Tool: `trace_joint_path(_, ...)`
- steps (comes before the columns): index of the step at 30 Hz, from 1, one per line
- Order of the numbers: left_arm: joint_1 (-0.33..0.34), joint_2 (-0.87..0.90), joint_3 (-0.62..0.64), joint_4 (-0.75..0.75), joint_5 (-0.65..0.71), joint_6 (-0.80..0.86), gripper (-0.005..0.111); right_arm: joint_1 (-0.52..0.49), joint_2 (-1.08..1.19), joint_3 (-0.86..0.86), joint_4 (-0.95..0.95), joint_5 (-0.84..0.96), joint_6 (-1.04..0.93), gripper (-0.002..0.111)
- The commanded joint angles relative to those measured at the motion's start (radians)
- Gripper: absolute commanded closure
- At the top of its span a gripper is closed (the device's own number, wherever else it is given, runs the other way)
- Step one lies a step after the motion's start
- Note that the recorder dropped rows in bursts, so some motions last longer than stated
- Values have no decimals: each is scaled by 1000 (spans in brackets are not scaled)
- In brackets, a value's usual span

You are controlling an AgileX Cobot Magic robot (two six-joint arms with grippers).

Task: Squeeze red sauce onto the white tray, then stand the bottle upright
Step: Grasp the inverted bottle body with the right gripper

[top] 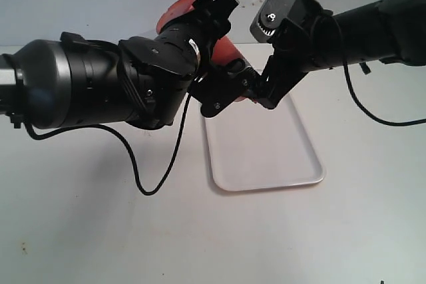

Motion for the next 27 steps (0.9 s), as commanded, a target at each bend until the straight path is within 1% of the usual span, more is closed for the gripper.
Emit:
trace_joint_path(1,-6,-17,-8,41,8,-23,107,7,13,-6,165,67,-72,3)
trace_joint_path(6,-5,-17,-8,68,4,-76,107,15,36,-6,176,170,-146,3)
trace_joint_path(11,-5,-17,-8,68,-1,-95,107,29,36,-6,270,170,-215,3)
trace_joint_path(14,-5,-17,-8,68,-1,-95,107,29,36,-6,281,149,-216,4)
trace_joint_path(16,-5,-17,-8,68,-3,-95,107,29,36,-6,306,130,-216,6)
trace_joint_path(17,-5,-17,-8,68,-9,-96,107,29,36,-6,310,130,-216,9)
trace_joint_path(18,-5,-17,-8,68,-14,-98,107,29,36,-6,310,130,-216,14)
trace_joint_path(19,-5,-17,-8,68,-14,-98,107,29,36,-6,310,130,-216,22)
trace_joint_path(21,-5,-17,-8,68,-21,-116,107,29,36,-6,310,128,-216,42)
trace_joint_path(25,-5,-17,-8,68,-21,-120,107,29,36,-6,293,128,-219,97)
trace_joint_path(26,-5,-17,-8,68,-21,-120,107,29,36,-6,286,128,-219,108)
trace_joint_path(27,-5,-17,-8,68,-21,-120,107,29,36,-6,281,128,-219,108)
